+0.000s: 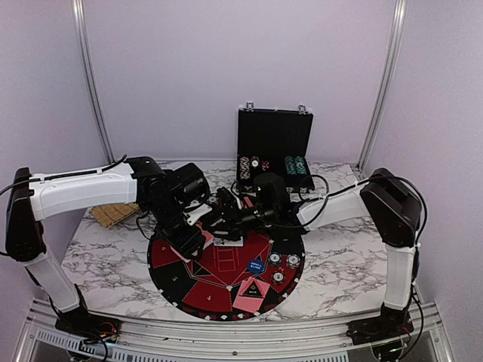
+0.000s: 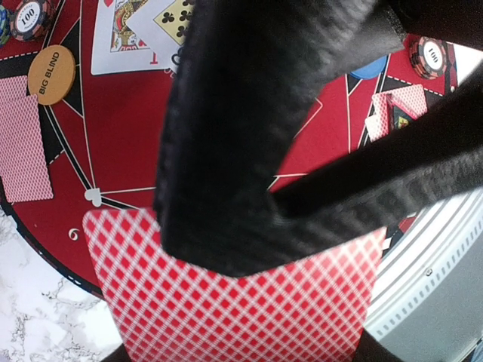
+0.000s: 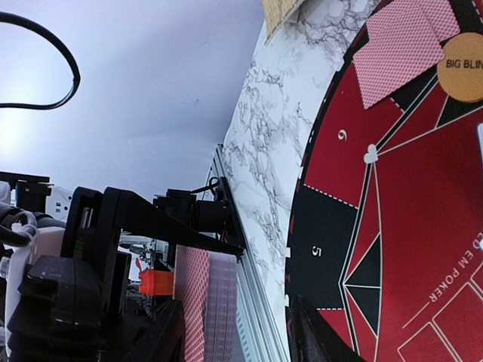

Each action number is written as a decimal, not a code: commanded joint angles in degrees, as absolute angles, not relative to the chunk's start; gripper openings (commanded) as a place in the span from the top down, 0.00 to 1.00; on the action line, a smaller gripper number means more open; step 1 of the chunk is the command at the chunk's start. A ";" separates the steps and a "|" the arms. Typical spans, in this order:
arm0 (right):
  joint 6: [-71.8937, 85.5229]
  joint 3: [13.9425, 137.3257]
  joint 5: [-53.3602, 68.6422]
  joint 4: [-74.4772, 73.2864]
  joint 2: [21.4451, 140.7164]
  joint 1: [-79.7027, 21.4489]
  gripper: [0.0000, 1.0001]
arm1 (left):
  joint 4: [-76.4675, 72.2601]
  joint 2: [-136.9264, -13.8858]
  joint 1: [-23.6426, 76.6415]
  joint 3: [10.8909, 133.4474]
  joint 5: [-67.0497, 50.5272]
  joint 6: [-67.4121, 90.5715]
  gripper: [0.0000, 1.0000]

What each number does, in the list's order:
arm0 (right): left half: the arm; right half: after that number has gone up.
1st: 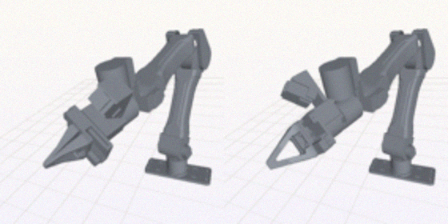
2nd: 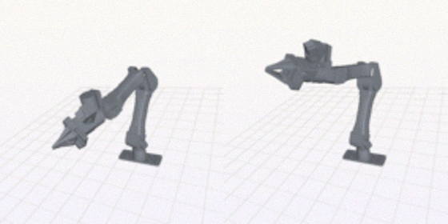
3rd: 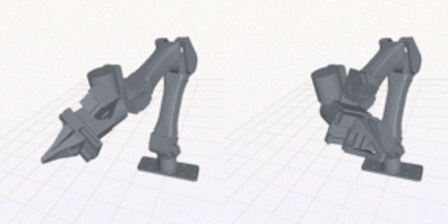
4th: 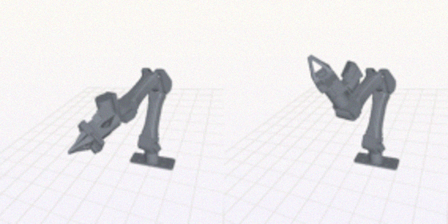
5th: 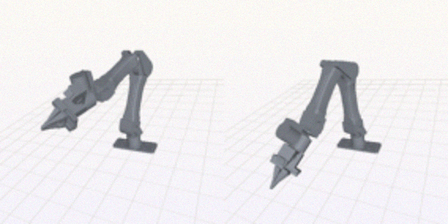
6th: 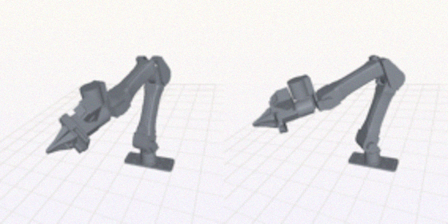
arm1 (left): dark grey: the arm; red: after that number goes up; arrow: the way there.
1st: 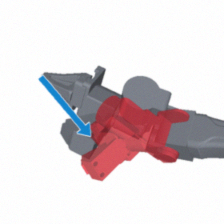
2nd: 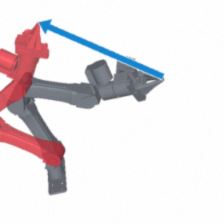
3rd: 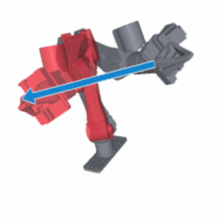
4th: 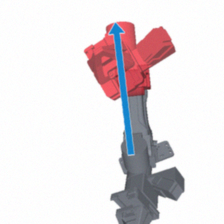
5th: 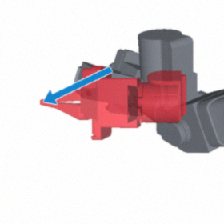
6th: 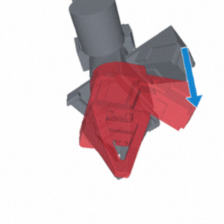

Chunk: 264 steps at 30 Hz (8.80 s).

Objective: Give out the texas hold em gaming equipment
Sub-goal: Pick up the poker card from the face-down deck piles, then place the poker card in the community card area, then pick up the poker card from the face-down deck piles, then place the poker card in the community card area.

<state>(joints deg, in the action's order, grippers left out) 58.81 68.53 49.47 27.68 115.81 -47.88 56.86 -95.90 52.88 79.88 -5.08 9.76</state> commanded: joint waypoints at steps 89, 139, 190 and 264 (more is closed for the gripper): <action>69.72 53.23 46.23 41.58 103.88 -38.26 1.00 | 53.42 -92.93 49.70 75.68 -3.59 9.96 0.61; 43.02 64.60 21.35 3.90 104.89 -45.21 0.33 | 52.65 -91.03 46.77 74.53 -6.50 9.30 0.61; 56.62 73.45 48.53 23.47 119.77 -51.33 0.37 | 53.79 -92.52 50.68 78.37 -6.76 8.37 0.61; 50.69 58.44 31.36 14.92 111.38 -48.38 0.98 | 49.45 -88.15 46.19 67.60 -1.88 13.80 0.61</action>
<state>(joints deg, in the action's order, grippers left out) 53.87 56.42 34.41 19.40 110.19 -48.05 50.37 -90.41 46.63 68.05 -1.28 13.69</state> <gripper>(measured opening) 0.008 0.653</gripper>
